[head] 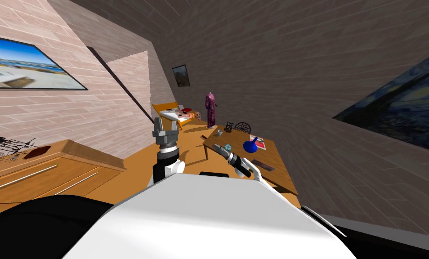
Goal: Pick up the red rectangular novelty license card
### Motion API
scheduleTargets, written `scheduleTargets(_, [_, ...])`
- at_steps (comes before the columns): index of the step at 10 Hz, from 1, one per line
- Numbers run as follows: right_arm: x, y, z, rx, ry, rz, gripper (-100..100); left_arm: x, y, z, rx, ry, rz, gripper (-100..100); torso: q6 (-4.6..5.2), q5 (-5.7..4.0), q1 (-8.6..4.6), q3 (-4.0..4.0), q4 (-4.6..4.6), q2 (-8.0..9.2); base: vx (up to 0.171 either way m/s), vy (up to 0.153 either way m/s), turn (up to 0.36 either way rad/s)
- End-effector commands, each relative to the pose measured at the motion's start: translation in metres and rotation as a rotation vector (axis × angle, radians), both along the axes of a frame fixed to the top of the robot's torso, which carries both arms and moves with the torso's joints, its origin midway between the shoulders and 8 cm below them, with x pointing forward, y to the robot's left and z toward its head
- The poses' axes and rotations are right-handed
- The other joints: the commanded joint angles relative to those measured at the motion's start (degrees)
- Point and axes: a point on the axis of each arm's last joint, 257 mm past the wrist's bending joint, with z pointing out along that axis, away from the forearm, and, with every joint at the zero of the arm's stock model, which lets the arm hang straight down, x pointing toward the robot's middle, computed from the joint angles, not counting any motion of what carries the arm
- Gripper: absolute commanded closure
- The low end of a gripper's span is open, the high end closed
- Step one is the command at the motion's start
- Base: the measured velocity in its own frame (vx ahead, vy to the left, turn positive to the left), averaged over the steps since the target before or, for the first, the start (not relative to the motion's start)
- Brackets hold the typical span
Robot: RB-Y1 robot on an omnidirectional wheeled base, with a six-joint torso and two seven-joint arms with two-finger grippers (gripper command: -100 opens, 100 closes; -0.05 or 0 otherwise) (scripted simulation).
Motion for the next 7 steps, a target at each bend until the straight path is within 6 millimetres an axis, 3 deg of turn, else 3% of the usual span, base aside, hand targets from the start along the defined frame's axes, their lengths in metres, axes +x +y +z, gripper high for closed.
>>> scheduleTargets(1, [-0.007, 0.007, -0.016, -0.045, 0.003, 0.032, -100, 0.000, 0.000, 0.000, 0.000, 0.000, 0.000, 0, 0.00, 0.00, 0.00, 0.00, 0.00, 0.00, 0.028, 0.038, 0.096])
scheduleTargets(2, [-0.011, 0.007, -0.040, -0.131, -0.013, 0.073, -100, 0.000, 0.000, 0.000, 0.000, 0.000, 0.000, 0, 0.04, -0.01, -0.04, 0.02, 0.00, 0.04, 0.022, 0.045, 0.212])
scheduleTargets(3, [-0.016, 0.010, -0.046, -0.136, -0.001, 0.084, -100, 0.000, 0.000, 0.000, 0.000, 0.000, 0.000, 0, 0.00, 0.00, -0.02, 0.03, 0.01, 0.05, 0.020, 0.034, 0.087])
scheduleTargets(4, [-0.022, 0.007, -0.067, -0.221, -0.023, 0.126, -100, 0.000, 0.000, 0.000, 0.000, 0.000, 0.000, 0, 0.04, -0.01, -0.04, 0.03, 0.01, 0.06, 0.033, 0.047, 0.150])
scheduleTargets(5, [-0.026, 0.008, -0.077, -0.231, -0.005, 0.134, -100, 0.000, 0.000, 0.000, 0.000, 0.000, 0.000, 0, 0.01, 0.00, -0.01, 0.01, 0.00, 0.02, 0.032, 0.039, 0.093])
scheduleTargets(6, [-0.033, 0.002, -0.101, -0.320, -0.023, 0.176, -100, 0.000, 0.000, 0.000, 0.000, 0.000, 0.000, 0, 0.05, -0.01, -0.02, 0.02, 0.00, 0.04, 0.032, 0.050, 0.186])
scheduleTargets(7, [-0.036, 0.002, -0.108, -0.327, -0.011, 0.182, -100, 0.000, 0.000, 0.000, 0.000, 0.000, 0.000, 0, 0.02, 0.00, 0.00, 0.02, 0.01, 0.03, 0.024, 0.031, 0.092])
